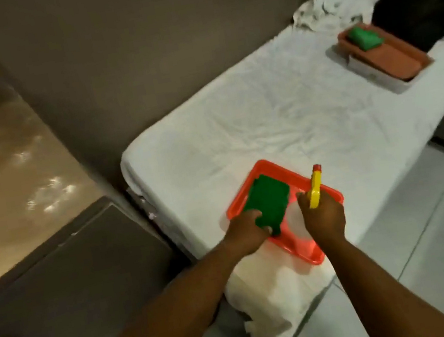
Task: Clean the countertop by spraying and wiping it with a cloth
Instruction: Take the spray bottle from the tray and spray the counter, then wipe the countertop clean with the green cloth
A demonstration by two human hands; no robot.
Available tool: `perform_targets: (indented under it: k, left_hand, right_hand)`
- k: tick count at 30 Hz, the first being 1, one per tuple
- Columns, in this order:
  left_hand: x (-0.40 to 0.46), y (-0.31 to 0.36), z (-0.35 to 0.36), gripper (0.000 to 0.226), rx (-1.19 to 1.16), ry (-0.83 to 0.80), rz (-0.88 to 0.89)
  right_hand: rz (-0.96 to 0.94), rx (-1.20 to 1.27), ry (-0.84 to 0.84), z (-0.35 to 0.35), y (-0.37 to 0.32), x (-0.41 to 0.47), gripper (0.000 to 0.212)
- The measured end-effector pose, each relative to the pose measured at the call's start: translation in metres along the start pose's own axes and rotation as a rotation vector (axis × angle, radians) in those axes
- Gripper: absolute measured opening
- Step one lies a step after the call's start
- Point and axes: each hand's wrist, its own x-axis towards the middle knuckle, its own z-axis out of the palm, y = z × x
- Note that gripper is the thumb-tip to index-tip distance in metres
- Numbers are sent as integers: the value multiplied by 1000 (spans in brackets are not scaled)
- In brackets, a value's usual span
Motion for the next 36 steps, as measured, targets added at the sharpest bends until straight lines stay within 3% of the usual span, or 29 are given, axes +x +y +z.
perform_targets:
  k: [4,9,12,14,18,21,24,27,32,36]
  left_hand:
    - [57,11,22,49,27,9,-129]
    - [109,8,33,38,145,18,-196]
    - [134,2,34,35,201,28,-220]
    - [148,-5,37,36,211,39,-239]
    - [170,-21,59,35,157,86,-366]
    - [183,-27,74,36,155,179,-400]
    - [193,-32,74,35,12,189,-413]
    - [191,-33,63,32,-273,117,-435]
    - [152,-17,23,16,-707,144,-457]
    - [100,-1,-28,14,-885,74,-346]
  right_hand:
    - [64,52,67,11,56,48,34]
    - [163,38,36,29,91,67,38]
    - [404,77,62,38,106,50,62]
    - [534,138,20,53,105,30,59]
    - [341,143,-220,97,92,13,28]
    - [239,66,-208,128,84,47,32]
    - [371,-42,-186,153,75,83,47]
    - [504,32,-192,162,70,101,45]
    - [694,561,-321,142,45,91,25]
    - [802,865,-498,116,-1,61,40]
